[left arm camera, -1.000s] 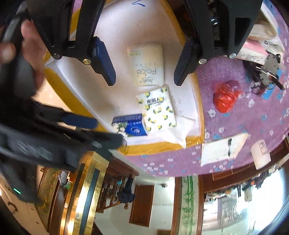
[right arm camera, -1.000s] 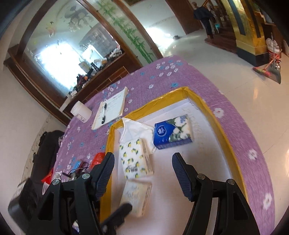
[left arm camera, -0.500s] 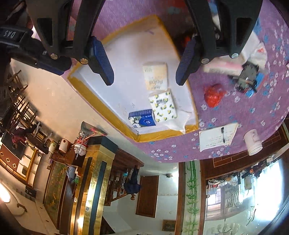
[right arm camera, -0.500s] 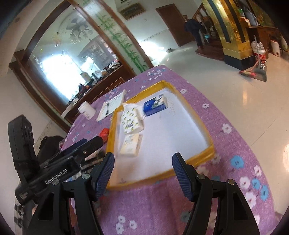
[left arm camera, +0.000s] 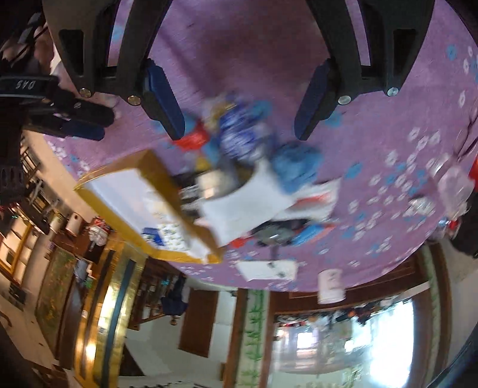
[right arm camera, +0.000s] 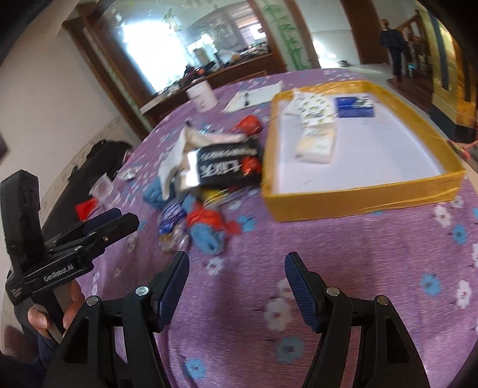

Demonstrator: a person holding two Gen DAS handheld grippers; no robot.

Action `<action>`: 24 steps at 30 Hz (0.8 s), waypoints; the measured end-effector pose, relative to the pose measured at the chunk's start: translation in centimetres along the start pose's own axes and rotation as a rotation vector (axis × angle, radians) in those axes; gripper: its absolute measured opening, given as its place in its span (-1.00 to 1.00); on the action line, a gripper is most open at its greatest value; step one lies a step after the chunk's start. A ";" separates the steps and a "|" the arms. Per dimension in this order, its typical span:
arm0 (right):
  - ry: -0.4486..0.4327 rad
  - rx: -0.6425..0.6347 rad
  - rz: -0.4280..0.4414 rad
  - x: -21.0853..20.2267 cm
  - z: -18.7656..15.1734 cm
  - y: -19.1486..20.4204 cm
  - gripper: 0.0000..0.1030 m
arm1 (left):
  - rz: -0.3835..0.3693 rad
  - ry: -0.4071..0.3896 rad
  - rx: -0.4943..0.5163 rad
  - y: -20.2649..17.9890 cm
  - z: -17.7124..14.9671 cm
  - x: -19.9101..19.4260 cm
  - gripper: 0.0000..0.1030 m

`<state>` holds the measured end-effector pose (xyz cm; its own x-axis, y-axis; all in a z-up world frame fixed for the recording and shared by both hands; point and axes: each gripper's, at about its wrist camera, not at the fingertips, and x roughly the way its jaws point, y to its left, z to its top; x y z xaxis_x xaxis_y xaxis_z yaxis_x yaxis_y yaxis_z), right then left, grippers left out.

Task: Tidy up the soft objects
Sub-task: 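Withdraw both tools from the tray back toward the pile, then grasp blue knitted cloth with left tool while right tool grasps blue cloth in red bag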

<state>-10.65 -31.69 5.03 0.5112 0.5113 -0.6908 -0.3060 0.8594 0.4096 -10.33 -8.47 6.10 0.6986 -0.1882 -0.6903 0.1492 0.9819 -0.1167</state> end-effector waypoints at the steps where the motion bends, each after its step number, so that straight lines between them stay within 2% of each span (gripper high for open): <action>1: 0.009 -0.015 0.007 0.5 -0.2 0.5 0.38 | 0.020 0.003 -0.015 1.1 -0.3 -0.2 0.46; 4: 0.026 -0.062 0.009 1.4 -0.5 1.5 0.38 | 0.068 -0.003 -0.048 3.8 -0.2 -0.4 0.46; 7: 0.025 -0.082 0.008 1.5 -0.3 1.5 0.38 | 0.104 0.006 -0.051 5.0 1.2 0.4 0.46; 11: 0.020 -0.065 0.019 1.5 -0.1 0.6 0.38 | 0.093 0.059 0.000 4.7 3.8 3.4 0.46; 18: 0.022 -0.083 0.032 1.3 0.2 0.4 0.38 | 0.057 0.149 0.036 3.9 4.5 8.2 0.44; 20: 0.019 -0.095 0.043 1.3 0.3 0.6 0.38 | 0.055 0.158 0.044 3.7 4.4 9.3 0.10; 21: 0.021 -0.101 0.049 1.4 0.4 0.8 0.38 | 0.055 0.171 0.038 3.8 4.4 9.8 -0.22; 24: 0.033 -0.127 0.061 1.8 0.7 1.5 0.38 | 0.030 0.180 0.011 4.3 3.9 10.5 -0.30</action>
<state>-9.68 -29.49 4.81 0.4629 0.5604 -0.6868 -0.4357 0.8186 0.3743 0.42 -6.36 1.16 0.5669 -0.1506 -0.8099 0.1381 0.9866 -0.0868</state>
